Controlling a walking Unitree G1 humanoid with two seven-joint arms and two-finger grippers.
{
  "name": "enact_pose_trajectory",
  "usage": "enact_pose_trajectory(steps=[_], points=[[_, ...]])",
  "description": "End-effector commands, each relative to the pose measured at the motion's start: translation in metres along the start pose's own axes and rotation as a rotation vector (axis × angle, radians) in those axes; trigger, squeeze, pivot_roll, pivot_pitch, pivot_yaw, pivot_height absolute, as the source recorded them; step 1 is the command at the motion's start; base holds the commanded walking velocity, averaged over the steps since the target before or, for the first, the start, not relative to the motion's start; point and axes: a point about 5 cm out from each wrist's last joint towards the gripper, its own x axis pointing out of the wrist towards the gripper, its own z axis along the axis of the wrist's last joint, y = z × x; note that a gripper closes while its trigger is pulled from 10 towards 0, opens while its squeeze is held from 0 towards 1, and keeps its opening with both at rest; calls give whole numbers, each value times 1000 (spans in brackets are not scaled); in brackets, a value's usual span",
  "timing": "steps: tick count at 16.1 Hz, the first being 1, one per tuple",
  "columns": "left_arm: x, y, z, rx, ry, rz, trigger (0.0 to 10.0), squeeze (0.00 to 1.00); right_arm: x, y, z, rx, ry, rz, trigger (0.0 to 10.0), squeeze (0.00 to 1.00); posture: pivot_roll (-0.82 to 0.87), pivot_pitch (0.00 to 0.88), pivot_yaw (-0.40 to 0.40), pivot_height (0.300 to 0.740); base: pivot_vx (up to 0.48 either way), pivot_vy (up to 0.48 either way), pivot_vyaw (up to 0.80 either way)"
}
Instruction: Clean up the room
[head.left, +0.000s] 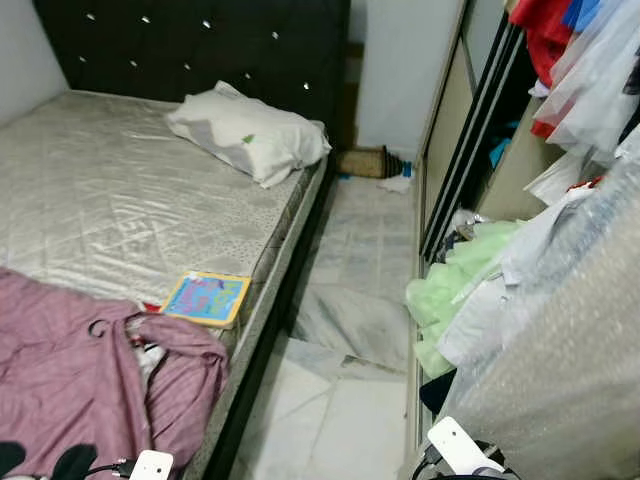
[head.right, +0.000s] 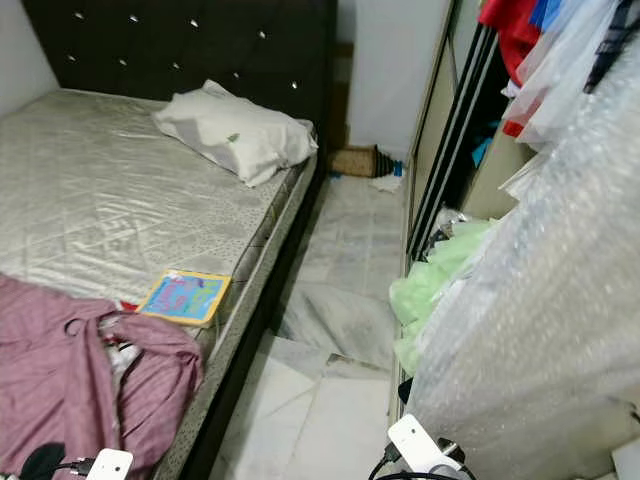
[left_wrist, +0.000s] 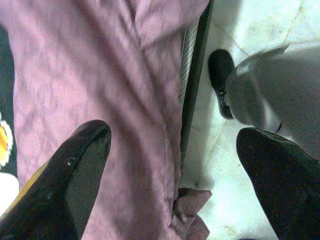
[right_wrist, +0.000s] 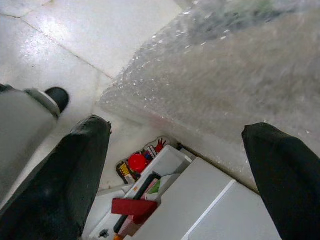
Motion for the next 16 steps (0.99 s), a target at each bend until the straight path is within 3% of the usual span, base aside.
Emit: enact_pose_trajectory(steps=[1,11,16], points=[[0,2,0,8,2,2,10000,0,0,1,2,-10,-11,2,10000,0,-31,0,-32,740,-274,0,0],[0,3,1,1,1,8,10000,0,0,2,3,0,-11,3,10000,0,-32,0,-29,740,0,0,0],[0,2,0,-4,6,7,10000,0,0,1,4,-20,-15,6,10000,0,-28,0,-34,740,0,0,800]])
